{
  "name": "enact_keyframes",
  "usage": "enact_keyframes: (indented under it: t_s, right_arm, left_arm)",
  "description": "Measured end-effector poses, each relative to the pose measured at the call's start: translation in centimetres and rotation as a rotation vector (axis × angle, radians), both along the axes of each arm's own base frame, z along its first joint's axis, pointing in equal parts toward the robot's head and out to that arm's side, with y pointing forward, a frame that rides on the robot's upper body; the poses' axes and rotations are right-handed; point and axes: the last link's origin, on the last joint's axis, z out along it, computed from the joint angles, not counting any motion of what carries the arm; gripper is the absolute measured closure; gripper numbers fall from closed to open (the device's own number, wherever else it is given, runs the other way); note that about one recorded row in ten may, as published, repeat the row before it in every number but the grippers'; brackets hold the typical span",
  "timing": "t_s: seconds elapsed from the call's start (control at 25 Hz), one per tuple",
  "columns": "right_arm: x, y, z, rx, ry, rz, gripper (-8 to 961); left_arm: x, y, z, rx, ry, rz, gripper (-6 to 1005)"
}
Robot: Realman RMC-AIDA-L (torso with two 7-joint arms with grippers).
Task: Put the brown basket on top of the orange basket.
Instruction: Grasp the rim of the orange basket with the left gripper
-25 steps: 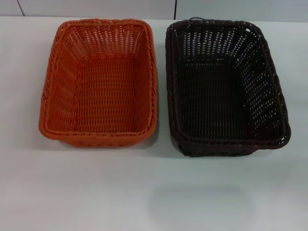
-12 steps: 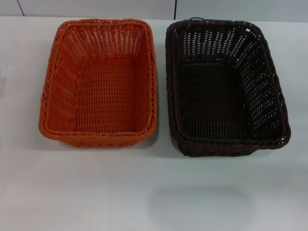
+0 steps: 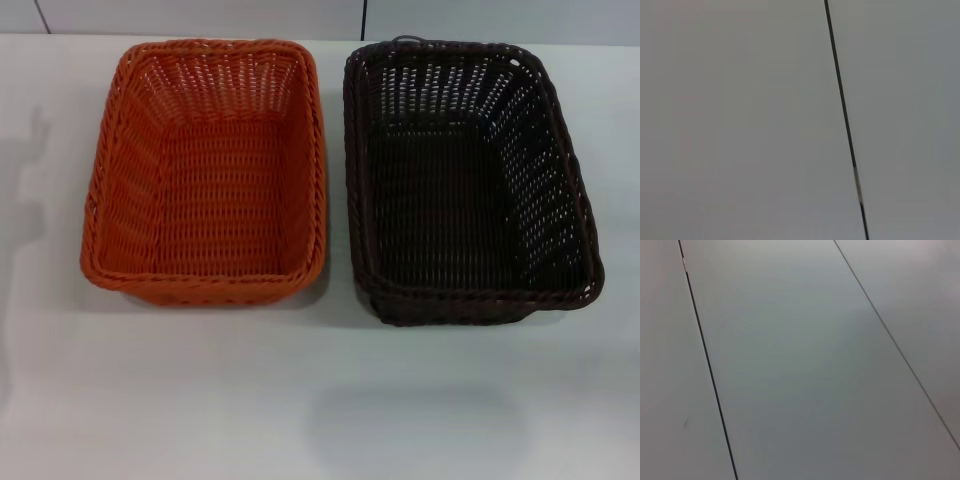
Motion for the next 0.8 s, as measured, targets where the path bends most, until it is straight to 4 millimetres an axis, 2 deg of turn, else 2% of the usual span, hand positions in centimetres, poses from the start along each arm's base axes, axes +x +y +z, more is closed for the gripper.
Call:
enact_keyframes:
  t_s: [0.28, 0.64, 0.8]
  right_arm:
    - [0.0, -0.1, -0.2, -0.013, 0.021, 0.017, 127]
    - [-0.3, 0.0, -0.6, -0.031, 0.034, 0.040, 127]
    - [-0.4, 0.1, -0.8, -0.041, 0.036, 0.044, 127]
  left_arm:
    - [4.0, 2.2, 2.0, -0.204, -0.042, 0.130, 203]
    - [9.8, 1.4, 2.2, -0.474, -0.018, 0.249, 202]
    - [10.9, 0.8, 1.9, -0.544, -0.062, 0.278, 202]
